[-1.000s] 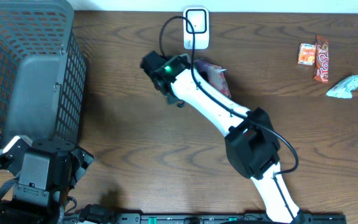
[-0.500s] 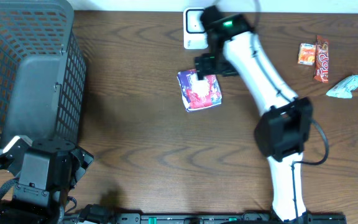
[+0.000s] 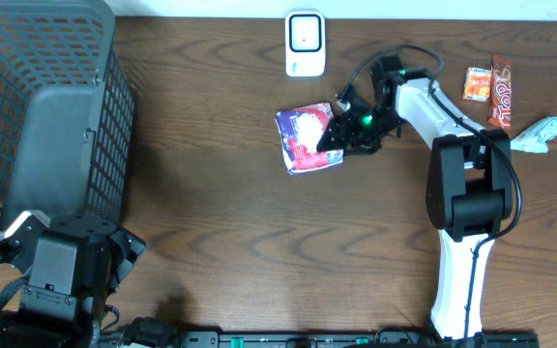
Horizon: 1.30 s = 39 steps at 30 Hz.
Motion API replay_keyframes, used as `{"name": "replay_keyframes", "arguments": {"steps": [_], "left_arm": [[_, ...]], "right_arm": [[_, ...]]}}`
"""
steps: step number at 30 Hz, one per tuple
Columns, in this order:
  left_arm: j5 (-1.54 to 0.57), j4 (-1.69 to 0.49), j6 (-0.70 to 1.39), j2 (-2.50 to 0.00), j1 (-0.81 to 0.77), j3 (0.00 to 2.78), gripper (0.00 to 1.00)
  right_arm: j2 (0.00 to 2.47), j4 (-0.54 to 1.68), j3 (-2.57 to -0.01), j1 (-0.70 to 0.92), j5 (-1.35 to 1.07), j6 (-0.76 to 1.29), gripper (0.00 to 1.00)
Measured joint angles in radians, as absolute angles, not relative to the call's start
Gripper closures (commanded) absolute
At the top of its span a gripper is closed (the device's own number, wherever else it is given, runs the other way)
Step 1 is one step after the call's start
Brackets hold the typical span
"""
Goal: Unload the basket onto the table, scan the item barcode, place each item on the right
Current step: 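Hold the purple liners pack up in front of the white scanner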
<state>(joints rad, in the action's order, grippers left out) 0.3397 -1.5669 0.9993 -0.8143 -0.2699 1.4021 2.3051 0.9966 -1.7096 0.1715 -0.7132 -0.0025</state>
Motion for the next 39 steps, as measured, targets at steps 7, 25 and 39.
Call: {"name": "replay_keyframes", "arguments": {"steps": [7,25,39], "left_arm": [[0.34,-1.567,0.999,-0.814,-0.27,1.402,0.02],[0.34,-1.567,0.999,-0.814,-0.27,1.402,0.02],[0.34,-1.567,0.999,-0.814,-0.27,1.402,0.02]], "right_arm": [[2.305,0.933,-1.666,0.172,-0.801,0.046,0.99],[2.305,0.604,-1.72,0.417,-0.79,0.492,0.99],[2.279,0.609,-1.787,0.424,-0.716,0.546,0.99]]}}
